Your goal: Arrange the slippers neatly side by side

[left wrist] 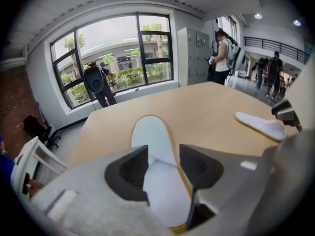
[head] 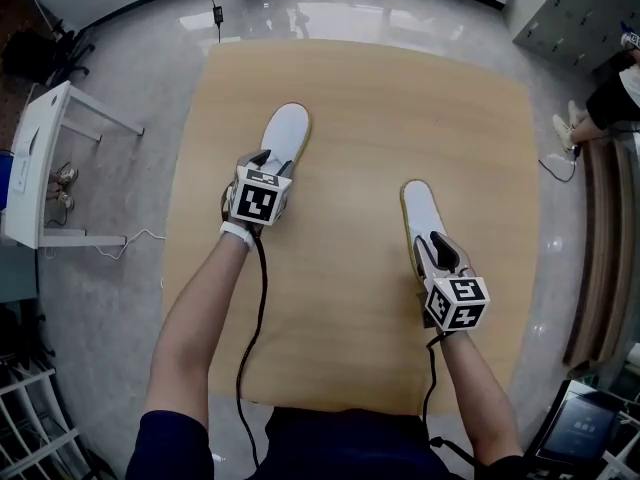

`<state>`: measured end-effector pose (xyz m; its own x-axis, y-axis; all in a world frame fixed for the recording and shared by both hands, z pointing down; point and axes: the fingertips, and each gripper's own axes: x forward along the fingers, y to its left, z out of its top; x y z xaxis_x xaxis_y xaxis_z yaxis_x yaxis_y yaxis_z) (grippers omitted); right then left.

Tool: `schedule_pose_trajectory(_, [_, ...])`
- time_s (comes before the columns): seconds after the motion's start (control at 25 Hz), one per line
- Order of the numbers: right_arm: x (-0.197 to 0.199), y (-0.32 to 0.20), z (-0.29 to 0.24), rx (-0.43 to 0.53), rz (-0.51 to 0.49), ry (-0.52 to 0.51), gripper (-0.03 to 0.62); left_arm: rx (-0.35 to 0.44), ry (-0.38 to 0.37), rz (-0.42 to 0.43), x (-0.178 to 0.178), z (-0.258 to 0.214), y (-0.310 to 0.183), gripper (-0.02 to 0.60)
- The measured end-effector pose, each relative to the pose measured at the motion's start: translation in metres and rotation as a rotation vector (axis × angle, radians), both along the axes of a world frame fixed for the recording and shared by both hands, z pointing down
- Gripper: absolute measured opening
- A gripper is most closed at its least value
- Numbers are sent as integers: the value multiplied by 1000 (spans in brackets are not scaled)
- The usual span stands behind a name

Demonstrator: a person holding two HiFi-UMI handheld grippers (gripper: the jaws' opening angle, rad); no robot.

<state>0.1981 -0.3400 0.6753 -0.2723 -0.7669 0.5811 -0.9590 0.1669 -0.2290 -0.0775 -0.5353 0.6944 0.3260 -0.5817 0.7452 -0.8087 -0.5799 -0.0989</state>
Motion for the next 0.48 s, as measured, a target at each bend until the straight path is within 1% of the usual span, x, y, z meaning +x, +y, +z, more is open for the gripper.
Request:
schedule_pose_trajectory(0.04, [2, 3, 8, -28, 1, 14, 136, -20, -22, 2, -2, 9, -1, 198])
schedule_pose_trajectory(0.12, [5, 13, 28, -106, -3, 38, 95, -82, -45, -27, -8, 29, 3, 183])
schedule_pose_trajectory(0.16, [5, 20, 39, -149, -7, 48, 97, -110, -35, -58, -12, 36, 7, 181])
schedule_pose_trajectory(0.24, [6, 32, 59, -209, -19, 80, 98, -131, 28, -134, -14, 41, 17, 173])
schedule_pose_trajectory(0.32, [6, 37, 67, -204, -45, 133, 95, -112, 74, -176, -13, 39, 27, 172])
schedule_pose_trajectory(0.4, [6, 40, 68, -188, -90, 199, 95, -91, 85, -170, -8, 39, 39, 169])
schedule_pose_trajectory(0.48, [2, 41, 66, -179, -150, 248, 95, -94, 94, -154, -4, 41, 54, 169])
